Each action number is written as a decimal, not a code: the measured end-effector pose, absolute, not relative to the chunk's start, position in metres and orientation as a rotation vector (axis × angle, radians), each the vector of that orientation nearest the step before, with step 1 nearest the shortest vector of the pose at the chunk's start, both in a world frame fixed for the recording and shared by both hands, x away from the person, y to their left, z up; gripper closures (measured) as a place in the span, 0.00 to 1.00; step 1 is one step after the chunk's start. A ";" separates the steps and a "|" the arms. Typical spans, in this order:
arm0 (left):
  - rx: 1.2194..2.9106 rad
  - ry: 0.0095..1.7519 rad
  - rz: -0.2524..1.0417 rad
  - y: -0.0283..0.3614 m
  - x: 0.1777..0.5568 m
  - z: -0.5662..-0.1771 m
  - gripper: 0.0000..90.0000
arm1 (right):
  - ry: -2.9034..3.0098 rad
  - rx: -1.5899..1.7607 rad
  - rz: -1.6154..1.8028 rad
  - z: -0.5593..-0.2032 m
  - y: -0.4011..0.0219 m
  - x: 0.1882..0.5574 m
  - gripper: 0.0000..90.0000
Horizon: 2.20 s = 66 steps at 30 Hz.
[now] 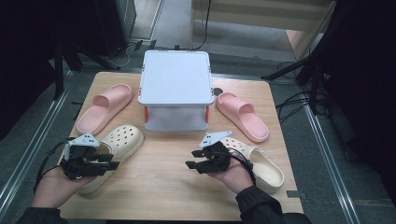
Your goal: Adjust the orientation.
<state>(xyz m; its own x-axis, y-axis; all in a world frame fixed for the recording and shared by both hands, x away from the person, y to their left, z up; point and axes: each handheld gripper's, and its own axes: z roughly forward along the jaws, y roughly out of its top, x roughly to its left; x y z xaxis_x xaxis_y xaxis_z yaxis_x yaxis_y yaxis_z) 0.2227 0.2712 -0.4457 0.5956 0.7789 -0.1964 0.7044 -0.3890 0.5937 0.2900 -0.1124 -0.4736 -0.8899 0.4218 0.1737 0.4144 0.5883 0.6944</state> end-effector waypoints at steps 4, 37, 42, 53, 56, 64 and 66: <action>2.160 1.225 0.192 0.280 0.221 -0.446 0.63 | 2.788 0.733 1.204 -0.474 -0.112 0.290 0.58; 2.114 1.253 0.242 0.274 0.245 -0.441 0.86 | 2.773 0.758 1.238 -0.478 -0.115 0.284 0.60; 2.145 1.177 0.222 0.251 0.245 -0.435 0.86 | 2.751 0.784 1.265 -0.476 -0.119 0.285 0.60; 2.227 1.050 0.134 0.188 0.258 -0.442 0.86 | 2.729 0.799 1.261 -0.475 -0.125 0.282 0.60; 2.254 1.030 0.106 0.173 0.262 -0.446 0.86 | 2.714 0.791 1.258 -0.475 -0.129 0.281 0.60; 2.292 0.968 0.094 0.144 0.268 -0.455 0.86 | 2.681 0.831 1.267 -0.475 -0.136 0.276 0.60; 2.290 0.963 0.086 0.143 0.267 -0.456 0.86 | 2.681 0.842 1.266 -0.476 -0.135 0.275 0.60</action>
